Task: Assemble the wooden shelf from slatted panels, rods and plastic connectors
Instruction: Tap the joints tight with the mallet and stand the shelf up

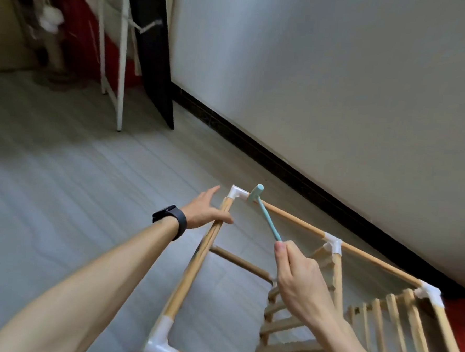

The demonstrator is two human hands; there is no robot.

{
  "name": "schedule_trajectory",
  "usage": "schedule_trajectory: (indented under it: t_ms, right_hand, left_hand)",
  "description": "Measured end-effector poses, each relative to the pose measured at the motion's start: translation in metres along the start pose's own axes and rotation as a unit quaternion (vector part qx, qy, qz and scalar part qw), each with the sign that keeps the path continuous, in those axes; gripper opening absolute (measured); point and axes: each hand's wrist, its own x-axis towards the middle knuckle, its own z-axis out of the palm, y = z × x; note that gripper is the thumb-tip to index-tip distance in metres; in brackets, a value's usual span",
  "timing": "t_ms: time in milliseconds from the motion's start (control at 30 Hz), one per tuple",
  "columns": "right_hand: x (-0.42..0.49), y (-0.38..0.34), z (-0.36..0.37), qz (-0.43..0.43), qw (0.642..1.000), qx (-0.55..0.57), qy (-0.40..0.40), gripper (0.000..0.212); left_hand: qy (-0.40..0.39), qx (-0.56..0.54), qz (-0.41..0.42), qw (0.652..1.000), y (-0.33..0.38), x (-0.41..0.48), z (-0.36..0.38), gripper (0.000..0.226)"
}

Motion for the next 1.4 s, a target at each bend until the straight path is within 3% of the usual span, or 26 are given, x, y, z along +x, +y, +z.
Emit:
schedule_trajectory:
  t_ms: [167, 300, 367, 500, 533, 600, 633, 733, 833, 933, 1033, 1133, 1233, 1333, 1400]
  right_hand:
    - [0.036, -0.010, 0.017, 0.011, 0.999, -0.043, -0.020, 0.040]
    - [0.052, -0.015, 0.020, -0.003, 0.999, -0.049, -0.011, 0.038]
    - [0.056, -0.018, 0.020, -0.036, 0.999, -0.015, 0.035, 0.036]
    - [0.054, -0.027, 0.021, -0.111, 0.972, 0.035, 0.204, 0.035]
    - [0.056, -0.028, 0.023, -0.102, 0.977, 0.021, 0.186, 0.035]
    - [0.059, -0.024, 0.027, -0.028, 0.995, -0.096, 0.029, 0.037]
    - [0.060, -0.020, 0.029, -0.002, 0.992, -0.127, -0.008, 0.036]
    - [0.060, -0.023, 0.027, -0.060, 0.989, -0.047, 0.125, 0.031]
    - [0.056, -0.025, 0.033, 0.009, 0.991, -0.133, 0.023, 0.034]
    - [0.056, -0.020, 0.034, -0.013, 0.993, -0.048, 0.109, 0.033]
    - [0.056, -0.021, 0.039, 0.043, 0.991, -0.120, -0.034, 0.036]
    - [0.042, -0.010, 0.032, 0.056, 0.996, -0.059, 0.026, 0.039]
    - [-0.002, 0.011, 0.016, 0.076, 0.990, -0.078, 0.094, 0.035]
    - [-0.054, 0.036, 0.004, 0.148, 0.976, -0.116, 0.113, 0.042]
    - [-0.089, 0.052, 0.000, 0.154, 0.973, -0.130, 0.113, 0.044]
  left_hand:
    - [-0.091, -0.095, 0.001, 0.991, -0.002, 0.019, 0.008, 0.099]
    - [-0.088, -0.128, 0.008, 0.988, 0.001, 0.028, 0.007, 0.077]
    - [-0.074, -0.155, 0.010, 0.985, -0.004, 0.032, 0.011, 0.073]
    - [-0.037, -0.195, 0.014, 0.980, -0.012, 0.033, 0.018, 0.078]
    - [-0.031, -0.196, 0.017, 0.980, -0.013, 0.033, 0.018, 0.078]
    - [-0.028, -0.198, 0.014, 0.980, -0.015, 0.032, 0.018, 0.075]
    - [-0.025, -0.200, 0.011, 0.979, -0.015, 0.031, 0.017, 0.075]
    - [-0.019, -0.203, 0.016, 0.979, -0.014, 0.030, 0.017, 0.077]
    - [-0.010, -0.206, 0.011, 0.978, -0.015, 0.030, 0.019, 0.073]
    - [-0.013, -0.223, 0.017, 0.975, -0.016, 0.027, 0.022, 0.071]
    - [0.009, -0.247, 0.018, 0.969, -0.019, 0.029, 0.024, 0.069]
    - [0.020, -0.266, 0.023, 0.963, -0.019, 0.028, 0.029, 0.069]
    - [0.014, -0.248, 0.017, 0.969, -0.016, 0.025, 0.024, 0.076]
    - [0.014, -0.160, 0.017, 0.987, -0.008, 0.015, 0.016, 0.095]
    - [0.043, -0.068, 0.033, 0.996, -0.007, -0.001, 0.013, 0.092]
